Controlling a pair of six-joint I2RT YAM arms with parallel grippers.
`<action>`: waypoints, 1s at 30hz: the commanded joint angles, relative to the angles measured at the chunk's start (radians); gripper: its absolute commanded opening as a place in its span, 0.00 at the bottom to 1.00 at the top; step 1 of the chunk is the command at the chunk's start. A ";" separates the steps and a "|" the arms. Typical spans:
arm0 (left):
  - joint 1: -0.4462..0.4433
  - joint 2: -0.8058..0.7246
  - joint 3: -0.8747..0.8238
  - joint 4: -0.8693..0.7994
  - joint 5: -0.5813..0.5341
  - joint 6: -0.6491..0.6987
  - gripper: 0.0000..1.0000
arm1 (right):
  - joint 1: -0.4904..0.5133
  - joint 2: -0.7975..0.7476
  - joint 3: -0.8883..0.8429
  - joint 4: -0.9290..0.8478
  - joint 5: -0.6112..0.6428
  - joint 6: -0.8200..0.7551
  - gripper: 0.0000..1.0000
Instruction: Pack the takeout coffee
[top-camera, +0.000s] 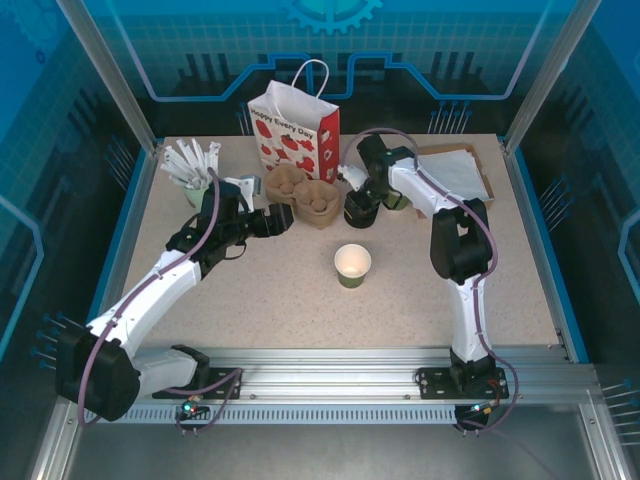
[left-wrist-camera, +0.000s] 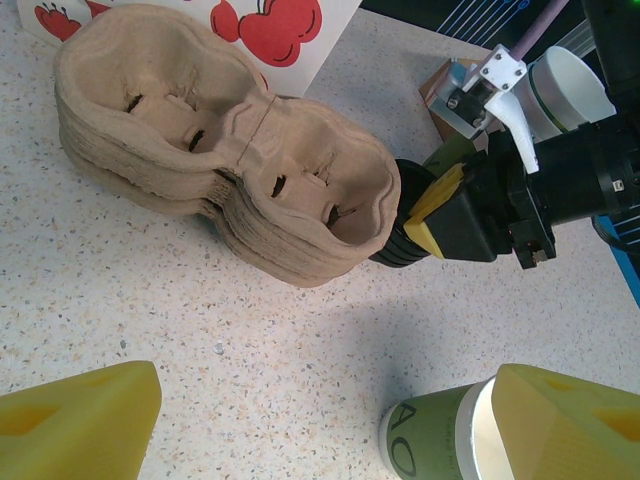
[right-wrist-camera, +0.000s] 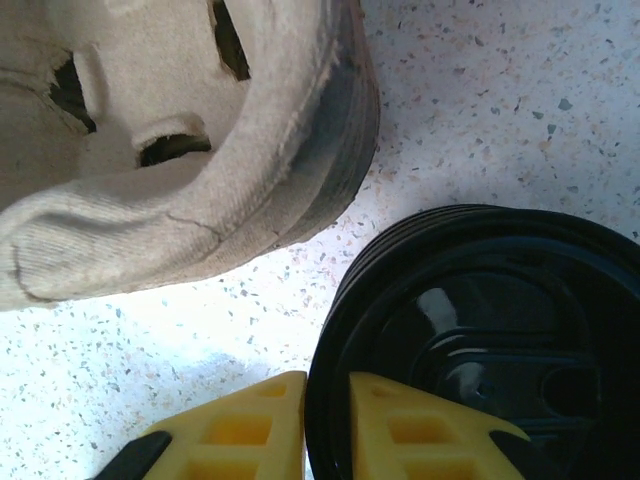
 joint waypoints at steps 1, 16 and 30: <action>-0.004 -0.029 -0.008 -0.011 -0.005 0.010 0.87 | -0.012 -0.065 0.038 -0.033 -0.037 0.021 0.17; -0.004 -0.119 -0.043 0.223 0.114 -0.270 0.87 | -0.026 -0.444 -0.172 0.248 -0.365 0.327 0.12; -0.123 0.020 0.019 0.713 0.195 -0.814 0.91 | 0.073 -0.822 -0.772 1.339 -0.563 0.946 0.12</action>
